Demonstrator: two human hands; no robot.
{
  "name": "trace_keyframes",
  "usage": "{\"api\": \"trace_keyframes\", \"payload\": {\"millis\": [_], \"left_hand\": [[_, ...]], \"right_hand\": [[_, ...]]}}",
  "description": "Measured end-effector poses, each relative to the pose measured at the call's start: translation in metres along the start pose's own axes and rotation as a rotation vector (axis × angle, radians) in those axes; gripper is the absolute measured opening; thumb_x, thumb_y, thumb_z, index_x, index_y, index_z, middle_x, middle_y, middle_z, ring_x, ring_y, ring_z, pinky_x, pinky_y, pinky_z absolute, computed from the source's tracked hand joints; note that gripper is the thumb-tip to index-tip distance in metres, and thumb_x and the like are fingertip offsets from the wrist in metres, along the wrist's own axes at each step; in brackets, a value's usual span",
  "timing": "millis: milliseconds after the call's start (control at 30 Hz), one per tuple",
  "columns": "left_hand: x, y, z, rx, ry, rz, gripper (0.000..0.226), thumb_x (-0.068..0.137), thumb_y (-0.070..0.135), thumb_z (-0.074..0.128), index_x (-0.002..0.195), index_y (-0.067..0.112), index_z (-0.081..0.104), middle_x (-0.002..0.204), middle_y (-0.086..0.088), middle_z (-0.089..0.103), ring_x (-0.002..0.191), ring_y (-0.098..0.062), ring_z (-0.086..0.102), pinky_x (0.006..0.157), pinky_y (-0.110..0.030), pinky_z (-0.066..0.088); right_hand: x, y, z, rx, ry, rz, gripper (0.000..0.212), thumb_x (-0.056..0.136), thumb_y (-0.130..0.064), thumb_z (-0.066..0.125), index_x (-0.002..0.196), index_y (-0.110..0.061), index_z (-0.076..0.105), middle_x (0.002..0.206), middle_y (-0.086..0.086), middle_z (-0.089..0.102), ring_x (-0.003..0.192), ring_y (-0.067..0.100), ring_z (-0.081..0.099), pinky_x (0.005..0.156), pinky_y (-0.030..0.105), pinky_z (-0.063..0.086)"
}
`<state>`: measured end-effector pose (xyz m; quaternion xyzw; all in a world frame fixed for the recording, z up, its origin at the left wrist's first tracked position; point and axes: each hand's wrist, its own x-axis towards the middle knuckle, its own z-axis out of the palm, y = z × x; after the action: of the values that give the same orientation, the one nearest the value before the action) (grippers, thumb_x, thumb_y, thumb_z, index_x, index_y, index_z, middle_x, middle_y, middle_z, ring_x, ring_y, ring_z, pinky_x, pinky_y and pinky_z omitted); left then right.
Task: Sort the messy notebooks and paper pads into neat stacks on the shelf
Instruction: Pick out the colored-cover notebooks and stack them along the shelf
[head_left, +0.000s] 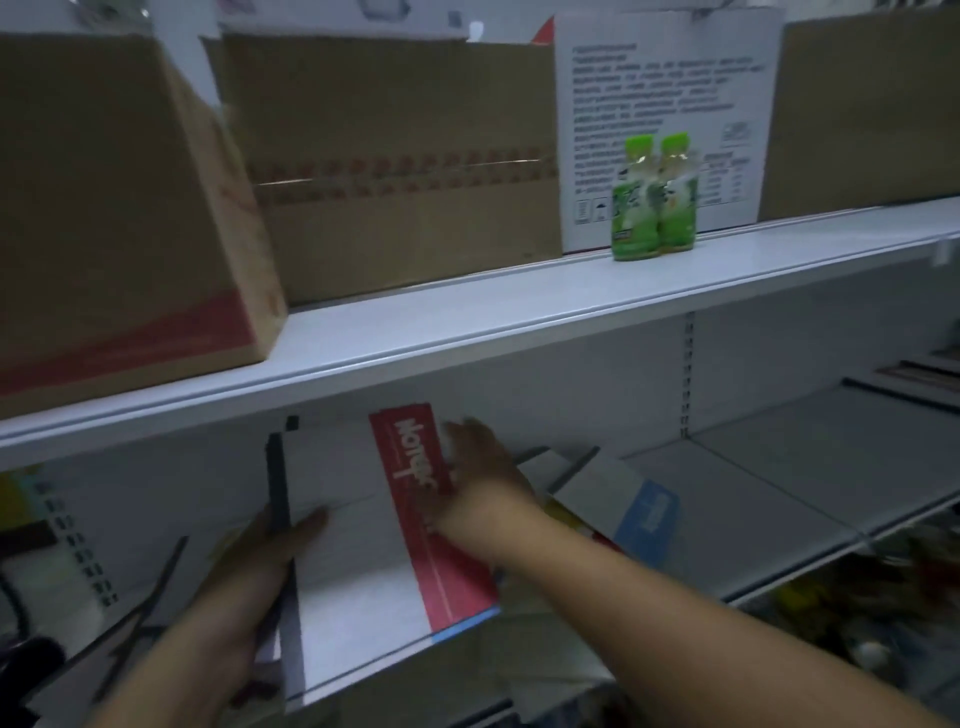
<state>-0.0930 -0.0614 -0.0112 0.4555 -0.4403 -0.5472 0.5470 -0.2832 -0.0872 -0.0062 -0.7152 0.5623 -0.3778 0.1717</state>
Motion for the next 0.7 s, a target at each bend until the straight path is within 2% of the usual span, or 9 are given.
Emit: {"api": "trace_keyframes", "payload": {"millis": [67,100,167,267,367,500,600,700], "left_hand": [[0.0,-0.013,0.044,-0.002,-0.035,-0.039,0.013,0.091,0.011,0.055,0.102,0.015,0.061,0.078,-0.007,0.075,0.065,-0.022,0.072,0.05,-0.028,0.056],[0.001,-0.021,0.068,-0.006,-0.059,-0.073,0.016,0.092,0.01,0.055,0.106,0.013,0.06,0.078,-0.009,0.075,0.063,-0.022,0.072,0.048,-0.028,0.055],[0.006,-0.041,0.118,-0.009,-0.083,-0.12,0.025,0.093,0.012,0.055,0.116,0.007,0.058,0.08,-0.01,0.074,0.061,-0.022,0.071,0.046,-0.025,0.054],[0.006,-0.071,0.201,-0.016,-0.176,-0.207,0.032,0.095,0.029,0.052,0.116,0.005,0.06,0.078,-0.013,0.072,0.056,-0.021,0.068,0.045,-0.022,0.049],[-0.002,-0.093,0.281,-0.039,-0.305,-0.382,0.039,0.094,0.038,0.05,0.103,0.002,0.063,0.072,-0.016,0.073,0.06,-0.029,0.069,0.059,-0.033,0.049],[-0.001,-0.128,0.365,0.041,-0.408,-0.496,0.033,0.096,0.024,0.051,0.109,-0.003,0.061,0.08,-0.02,0.072,0.076,-0.035,0.067,0.061,-0.038,0.05],[0.001,-0.152,0.418,0.131,-0.412,-0.501,0.026,0.097,0.02,0.049,0.111,-0.001,0.057,0.078,-0.019,0.072,0.076,-0.036,0.068,0.061,-0.04,0.054],[0.006,-0.172,0.467,0.178,-0.422,-0.469,0.023,0.099,0.02,0.046,0.115,0.006,0.052,0.092,-0.02,0.07,0.083,-0.039,0.068,0.068,-0.045,0.056]], "right_hand": [[-0.012,0.036,-0.025,0.254,-0.119,0.134,0.028,0.089,-0.031,0.057,0.116,-0.023,0.056,0.115,0.002,0.063,0.106,0.017,0.059,0.091,0.03,0.048],[-0.02,0.052,-0.037,0.336,-0.119,0.167,0.014,0.091,-0.026,0.055,0.105,-0.024,0.059,0.102,0.0,0.066,0.095,0.015,0.061,0.08,0.026,0.05],[-0.033,0.09,-0.065,0.477,-0.029,0.252,0.015,0.091,-0.012,0.054,0.101,-0.02,0.062,0.093,0.001,0.066,0.087,0.016,0.061,0.069,0.023,0.047],[-0.055,0.143,-0.122,0.527,0.074,0.345,0.013,0.085,-0.007,0.057,0.091,-0.014,0.065,0.088,0.005,0.067,0.081,0.018,0.06,0.071,0.026,0.044],[-0.089,0.192,-0.179,0.526,0.177,0.48,0.011,0.09,-0.006,0.055,0.091,-0.015,0.062,0.074,0.003,0.064,0.059,0.013,0.059,0.06,0.023,0.046],[-0.128,0.252,-0.237,0.522,0.276,0.619,0.013,0.093,-0.011,0.053,0.095,-0.021,0.06,0.085,0.007,0.071,0.067,0.022,0.067,0.071,0.034,0.056],[-0.146,0.287,-0.27,0.513,0.333,0.694,0.014,0.096,-0.016,0.049,0.09,-0.026,0.058,0.087,0.006,0.071,0.07,0.021,0.069,0.069,0.032,0.056],[-0.152,0.317,-0.296,0.533,0.396,0.766,0.019,0.097,-0.015,0.043,0.09,-0.022,0.059,0.083,0.006,0.069,0.067,0.02,0.065,0.071,0.033,0.054]]}}
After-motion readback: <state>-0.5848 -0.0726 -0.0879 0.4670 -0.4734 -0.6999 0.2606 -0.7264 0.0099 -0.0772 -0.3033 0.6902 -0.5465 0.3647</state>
